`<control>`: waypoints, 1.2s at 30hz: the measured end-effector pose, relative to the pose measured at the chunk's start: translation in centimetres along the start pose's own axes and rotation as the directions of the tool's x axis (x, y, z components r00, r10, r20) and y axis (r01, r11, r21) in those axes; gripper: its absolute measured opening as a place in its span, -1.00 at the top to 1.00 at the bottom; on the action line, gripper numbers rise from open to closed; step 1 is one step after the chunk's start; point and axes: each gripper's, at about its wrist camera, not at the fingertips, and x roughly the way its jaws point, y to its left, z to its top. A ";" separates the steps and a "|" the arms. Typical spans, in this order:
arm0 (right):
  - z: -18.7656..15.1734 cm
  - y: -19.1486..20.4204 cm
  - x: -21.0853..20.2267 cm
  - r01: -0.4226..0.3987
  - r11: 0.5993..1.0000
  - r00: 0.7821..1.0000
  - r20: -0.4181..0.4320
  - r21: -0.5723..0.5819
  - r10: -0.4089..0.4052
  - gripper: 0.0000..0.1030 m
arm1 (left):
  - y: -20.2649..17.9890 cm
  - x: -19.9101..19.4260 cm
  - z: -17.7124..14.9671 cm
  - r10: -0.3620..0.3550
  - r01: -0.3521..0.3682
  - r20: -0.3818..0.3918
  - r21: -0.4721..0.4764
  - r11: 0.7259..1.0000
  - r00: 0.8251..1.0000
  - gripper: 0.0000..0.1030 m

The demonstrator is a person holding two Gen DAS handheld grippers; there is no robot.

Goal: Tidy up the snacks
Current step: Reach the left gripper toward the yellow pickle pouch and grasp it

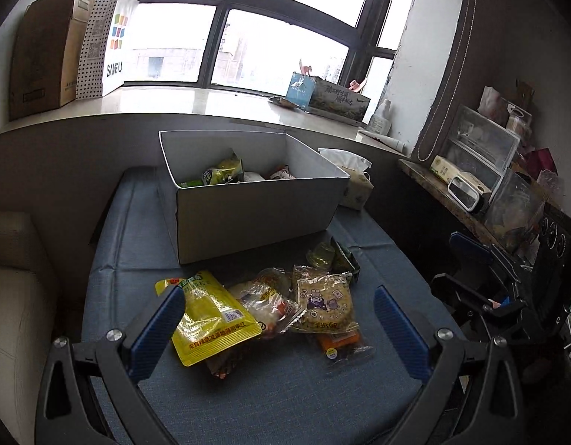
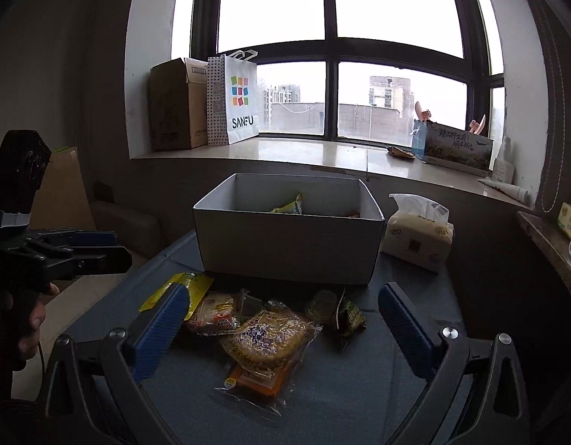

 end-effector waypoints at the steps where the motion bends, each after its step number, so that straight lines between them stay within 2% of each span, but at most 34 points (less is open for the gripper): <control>1: -0.4 -0.1 -0.1 -0.004 1.000 1.000 -0.010 0.006 0.004 -1.00 | -0.1 0.0 -0.2 0.009 -0.009 -0.003 0.003 1.000 1.000 -1.00; 5: -0.7 -0.7 -1.0 0.008 1.000 1.000 0.015 0.006 -0.008 -1.00 | 0.0 -0.1 -0.7 0.027 -0.027 -0.008 0.001 1.000 1.000 -1.00; 10: -1.2 -2.2 -0.9 0.015 0.997 1.000 0.017 0.080 -0.016 -1.00 | 1.2 0.7 -1.1 0.052 -0.053 -0.043 -0.024 0.998 0.998 -1.00; 13: -1.4 -2.7 -0.7 0.025 0.995 1.000 0.006 0.100 -0.026 -1.00 | 1.8 2.1 -1.6 0.081 -0.083 -0.084 -0.017 0.996 0.993 -1.00; 15: -1.5 -2.7 -0.6 0.031 0.994 1.000 -0.001 0.103 -0.031 -1.00 | 2.6 3.3 -2.0 0.110 -0.116 -0.134 -0.043 0.992 0.985 -1.00; 17: -1.6 -2.6 -0.6 0.027 0.995 1.000 -0.002 0.100 -0.027 -1.00 | 3.7 4.7 -2.0 0.103 -0.118 -0.166 -0.082 0.990 0.981 -1.00; 19: -1.7 -2.4 -0.4 0.026 0.995 1.000 -0.007 0.093 -0.025 -1.00 | 4.8 6.3 -1.8 0.133 -0.164 -0.227 -0.123 0.979 0.965 -1.00; 23: -1.9 -1.8 -0.2 0.031 0.997 0.999 -0.016 0.068 -0.030 -1.00 | 6.3 9.2 -0.9 0.149 -0.206 -0.279 -0.184 0.961 0.948 -1.00; 28: -2.0 -1.6 -0.1 0.033 0.998 0.999 -0.025 0.056 -0.032 -1.00 | 6.9 13.6 0.2 0.272 -0.345 -0.381 -0.138 0.928 0.884 -0.99; 31: -2.1 -1.5 -0.1 0.034 0.998 0.999 -0.029 0.048 -0.033 -1.00 | 7.5 15.8 0.2 0.303 -0.380 -0.413 -0.118 0.917 0.859 -1.00; 35: -2.4 -1.8 0.2 0.040 0.998 0.998 -0.041 0.055 -0.038 -1.00 | 8.4 16.7 0.3 0.291 -0.380 -0.412 -0.153 0.912 0.864 -0.99; 36: -2.4 -1.9 0.3 0.041 0.997 0.998 -0.043 0.058 -0.039 -1.00 | 8.4 16.6 0.2 0.285 -0.370 -0.403 -0.150 0.917 0.869 -0.88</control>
